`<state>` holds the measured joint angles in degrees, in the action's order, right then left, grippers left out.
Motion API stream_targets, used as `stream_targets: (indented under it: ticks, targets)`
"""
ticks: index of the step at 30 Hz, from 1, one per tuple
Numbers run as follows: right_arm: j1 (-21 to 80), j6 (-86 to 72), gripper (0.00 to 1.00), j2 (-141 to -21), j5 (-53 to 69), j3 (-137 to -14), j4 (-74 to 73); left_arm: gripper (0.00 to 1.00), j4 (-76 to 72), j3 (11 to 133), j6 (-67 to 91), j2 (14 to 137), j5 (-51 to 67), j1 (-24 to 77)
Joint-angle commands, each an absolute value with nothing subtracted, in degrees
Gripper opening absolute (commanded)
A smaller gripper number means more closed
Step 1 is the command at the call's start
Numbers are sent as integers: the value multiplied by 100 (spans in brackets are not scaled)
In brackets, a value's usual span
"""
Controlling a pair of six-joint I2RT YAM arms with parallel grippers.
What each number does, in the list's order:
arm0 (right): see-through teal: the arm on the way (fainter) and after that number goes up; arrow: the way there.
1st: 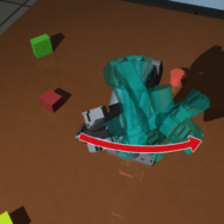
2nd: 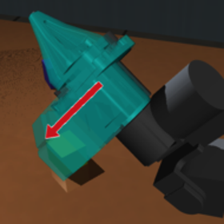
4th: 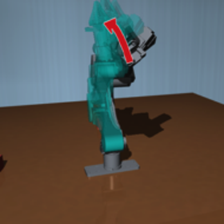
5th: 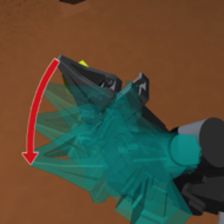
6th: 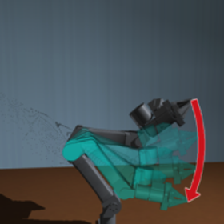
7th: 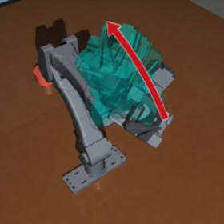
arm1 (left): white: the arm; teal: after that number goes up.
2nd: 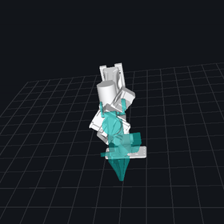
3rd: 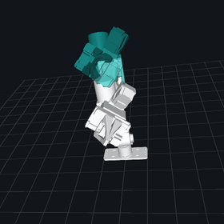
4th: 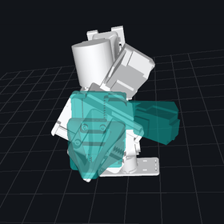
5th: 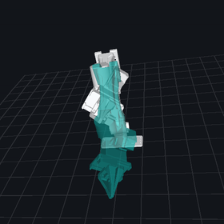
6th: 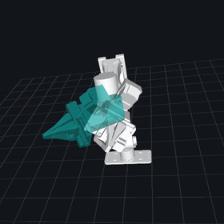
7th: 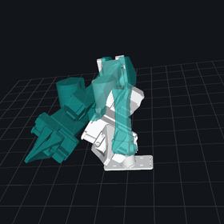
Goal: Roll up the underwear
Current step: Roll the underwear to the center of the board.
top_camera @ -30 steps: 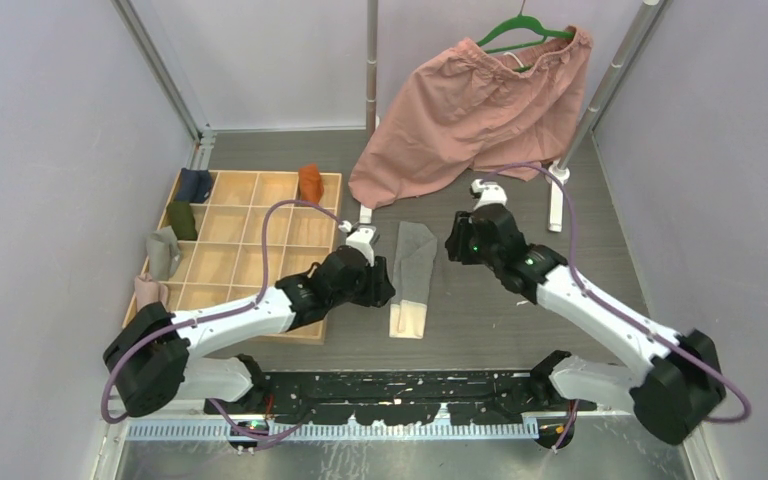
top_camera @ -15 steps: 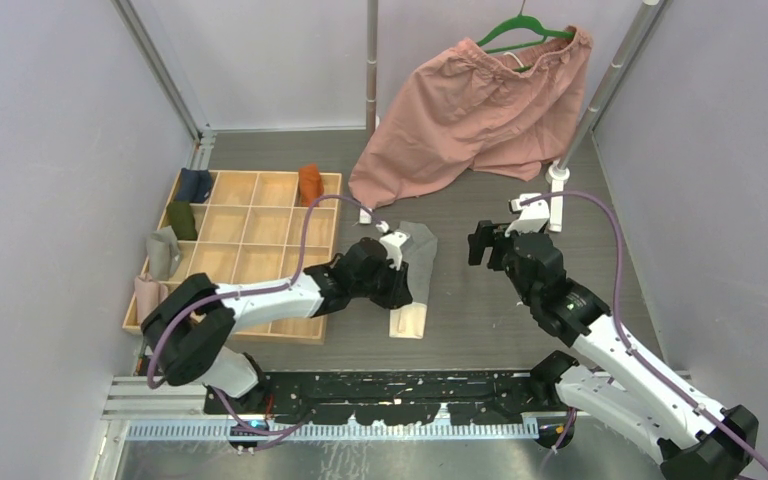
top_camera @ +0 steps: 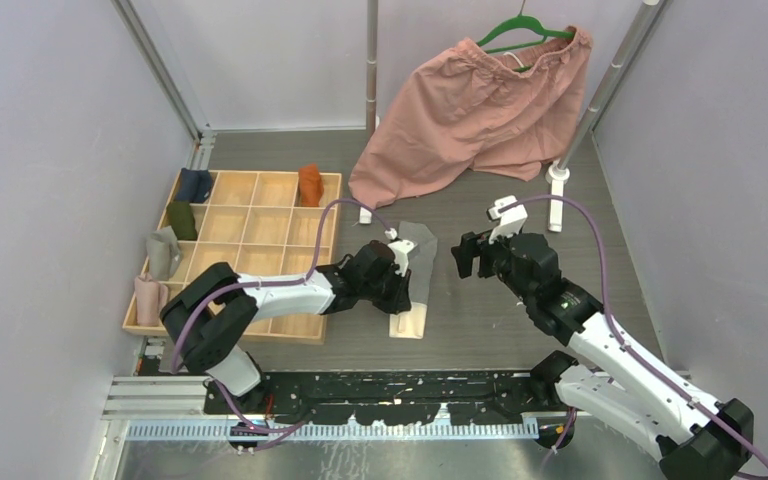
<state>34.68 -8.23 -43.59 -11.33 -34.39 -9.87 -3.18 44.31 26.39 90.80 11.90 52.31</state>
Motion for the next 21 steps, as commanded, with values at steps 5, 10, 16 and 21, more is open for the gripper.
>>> stream_targets:
  ticks: [5,10,16,21]
  targets:
    - [3914,316,77,-4646,42,-3638,-787,3,-439,4348,2627,9139,816,5197]
    - [4903,1961,77,-4514,-248,-3550,-1282,2,-515,4239,2667,9190,786,5194]
    - [5835,3119,79,-4347,-75,-3235,-1956,1,-514,4182,2726,9332,805,5194]
    - [6410,3915,78,-4411,184,-2765,-1940,1,-450,4100,2829,9354,671,5194]
